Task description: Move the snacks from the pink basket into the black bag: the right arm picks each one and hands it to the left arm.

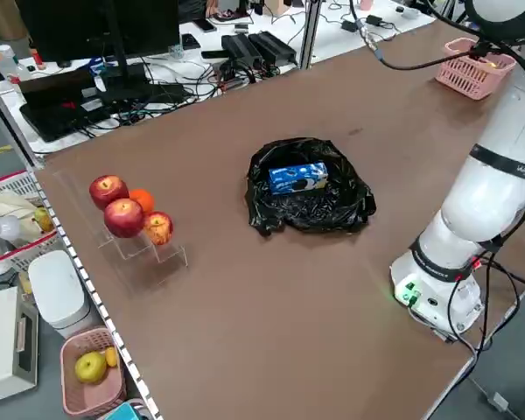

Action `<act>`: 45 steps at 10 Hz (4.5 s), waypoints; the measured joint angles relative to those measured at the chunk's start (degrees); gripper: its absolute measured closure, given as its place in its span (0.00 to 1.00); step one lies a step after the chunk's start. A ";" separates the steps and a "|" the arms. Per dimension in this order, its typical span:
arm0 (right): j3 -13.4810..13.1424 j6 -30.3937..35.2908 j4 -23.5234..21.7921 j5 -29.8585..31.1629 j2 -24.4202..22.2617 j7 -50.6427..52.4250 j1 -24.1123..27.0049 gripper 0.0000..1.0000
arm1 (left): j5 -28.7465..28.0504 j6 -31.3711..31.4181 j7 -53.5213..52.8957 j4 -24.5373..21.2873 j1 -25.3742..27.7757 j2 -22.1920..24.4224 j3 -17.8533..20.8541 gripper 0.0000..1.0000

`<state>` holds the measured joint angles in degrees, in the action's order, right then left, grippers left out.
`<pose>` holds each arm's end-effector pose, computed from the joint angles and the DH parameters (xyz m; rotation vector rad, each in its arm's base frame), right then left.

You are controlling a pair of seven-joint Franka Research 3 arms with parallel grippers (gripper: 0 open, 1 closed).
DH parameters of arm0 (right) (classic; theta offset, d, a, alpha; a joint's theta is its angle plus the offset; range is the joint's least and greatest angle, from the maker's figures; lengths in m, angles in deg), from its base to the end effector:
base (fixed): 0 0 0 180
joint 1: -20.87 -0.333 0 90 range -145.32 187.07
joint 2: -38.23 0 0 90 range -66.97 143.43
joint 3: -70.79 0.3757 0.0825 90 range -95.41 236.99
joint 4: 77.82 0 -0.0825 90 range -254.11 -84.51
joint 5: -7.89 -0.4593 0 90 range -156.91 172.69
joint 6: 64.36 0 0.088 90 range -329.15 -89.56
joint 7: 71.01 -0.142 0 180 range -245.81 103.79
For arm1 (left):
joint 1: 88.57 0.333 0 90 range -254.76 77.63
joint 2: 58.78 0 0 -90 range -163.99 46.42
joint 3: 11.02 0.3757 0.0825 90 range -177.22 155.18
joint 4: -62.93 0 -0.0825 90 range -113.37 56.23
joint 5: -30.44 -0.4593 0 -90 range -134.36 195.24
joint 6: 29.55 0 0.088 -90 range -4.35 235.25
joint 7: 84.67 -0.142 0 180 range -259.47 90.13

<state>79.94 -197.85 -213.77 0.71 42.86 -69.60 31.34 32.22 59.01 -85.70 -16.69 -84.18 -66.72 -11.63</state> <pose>0.5381 -0.0063 0.2474 -3.0318 0.1366 0.1836 0.6782 0.0409 0.6553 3.1088 0.0732 0.0293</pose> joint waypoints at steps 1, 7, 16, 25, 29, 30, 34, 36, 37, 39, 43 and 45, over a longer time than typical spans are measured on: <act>-0.18 2.08 1.25 0.00 -0.16 0.49 0.05 0.76 | 0.00 0.00 0.00 0.00 -0.02 0.00 -0.01 0.00; -1.06 12.68 8.56 -0.04 -0.31 7.17 0.92 0.76 | 0.00 0.00 0.00 0.00 -0.35 -0.06 -0.11 0.00; -0.04 32.02 25.50 -0.24 -0.67 19.87 -0.02 0.77 | 0.06 0.00 0.00 -0.02 -0.35 -0.12 -0.13 0.00; 1.20 18.45 32.73 -1.12 -1.02 18.37 -30.48 0.78 | 12.01 -0.01 28.60 -0.44 -3.08 -3.45 -1.08 0.00; 1.15 6.60 37.88 -6.57 2.92 14.51 -41.28 0.78 | 18.29 -0.01 45.76 -0.47 -5.45 -5.46 -1.72 0.00; 1.16 2.77 38.80 -7.48 4.70 13.97 -43.77 0.78 | 19.92 -0.07 48.68 -0.47 -5.83 -5.65 -1.80 0.00; 1.11 -8.17 43.69 -7.74 10.15 10.38 -49.12 0.78 | 24.15 -2.62 61.64 -0.79 -9.68 -6.53 -2.71 0.00; 1.09 -10.61 46.34 -7.74 13.15 8.64 -51.60 0.78 | 24.58 -3.34 66.05 -0.90 -10.83 -7.82 -3.83 0.00; 1.08 -13.25 47.76 -7.74 14.93 8.03 -53.17 0.78 | 24.67 -3.36 68.27 -0.90 -10.95 -7.93 -4.43 0.00; 1.04 -19.56 48.85 -7.74 17.95 6.62 -55.75 0.78 | 26.05 -3.36 71.16 -0.71 -10.98 -7.86 -4.75 0.00; 0.87 -20.79 49.58 -7.73 19.33 5.91 -56.57 0.78 | 26.62 -5.34 75.58 -0.62 -10.94 -7.54 -6.82 0.00; 0.86 -20.84 49.64 -7.73 19.34 5.90 -56.74 0.78 | 26.62 -5.60 77.31 -0.62 -10.94 -7.33 -8.21 0.00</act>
<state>80.80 -218.69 -164.13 -7.03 62.20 -63.70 -25.40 58.84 53.40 -8.39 -17.31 -95.12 -74.05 -19.84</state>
